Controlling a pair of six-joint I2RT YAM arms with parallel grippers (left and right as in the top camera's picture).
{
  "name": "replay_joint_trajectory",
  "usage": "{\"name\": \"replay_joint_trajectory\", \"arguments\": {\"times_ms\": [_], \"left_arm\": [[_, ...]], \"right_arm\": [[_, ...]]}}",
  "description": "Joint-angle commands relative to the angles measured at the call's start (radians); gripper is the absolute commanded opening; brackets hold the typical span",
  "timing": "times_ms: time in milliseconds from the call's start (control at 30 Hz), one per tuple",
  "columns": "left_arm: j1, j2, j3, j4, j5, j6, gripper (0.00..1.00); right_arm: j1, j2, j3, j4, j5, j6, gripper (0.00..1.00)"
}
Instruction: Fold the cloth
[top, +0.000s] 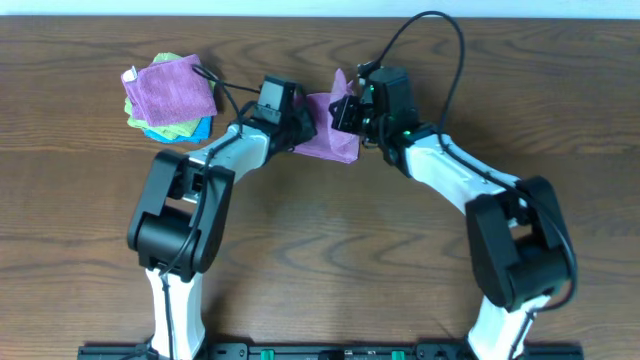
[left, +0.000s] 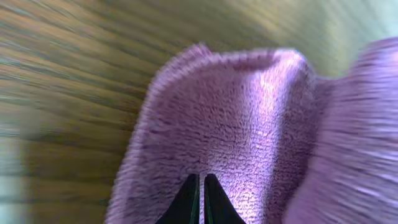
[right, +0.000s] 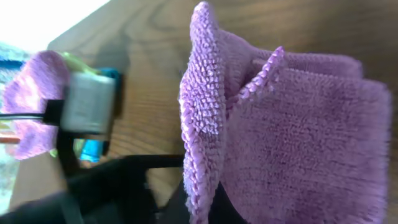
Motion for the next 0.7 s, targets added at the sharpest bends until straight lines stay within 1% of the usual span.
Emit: {"name": "replay_joint_trajectory", "arguments": {"times_ms": [0, 300, 367, 433, 533, 667], "left_arm": [[0.026, -0.070, -0.004, -0.017, 0.000, 0.016, 0.06], [0.081, -0.180, -0.004, -0.066, 0.000, 0.056, 0.06], [0.090, -0.195, -0.004, -0.069, 0.000, 0.060, 0.06], [0.097, -0.204, -0.004, -0.072, 0.000, 0.059, 0.06], [0.107, -0.211, -0.004, -0.077, 0.000, 0.059, 0.06], [0.125, -0.211, -0.004, -0.076, 0.000, 0.059, 0.06]], "right_arm": [[0.024, 0.042, 0.046, 0.002, 0.012, 0.008, 0.01], [0.061, 0.087, 0.078, 0.013, 0.063, 0.008, 0.02], [0.071, 0.087, 0.078, 0.029, 0.063, 0.008, 0.22], [0.080, 0.087, 0.082, 0.052, 0.041, 0.008, 0.35], [0.087, 0.087, 0.105, 0.057, -0.019, 0.001, 0.43], [0.088, 0.087, 0.140, 0.052, -0.087, 0.001, 0.45]]}}
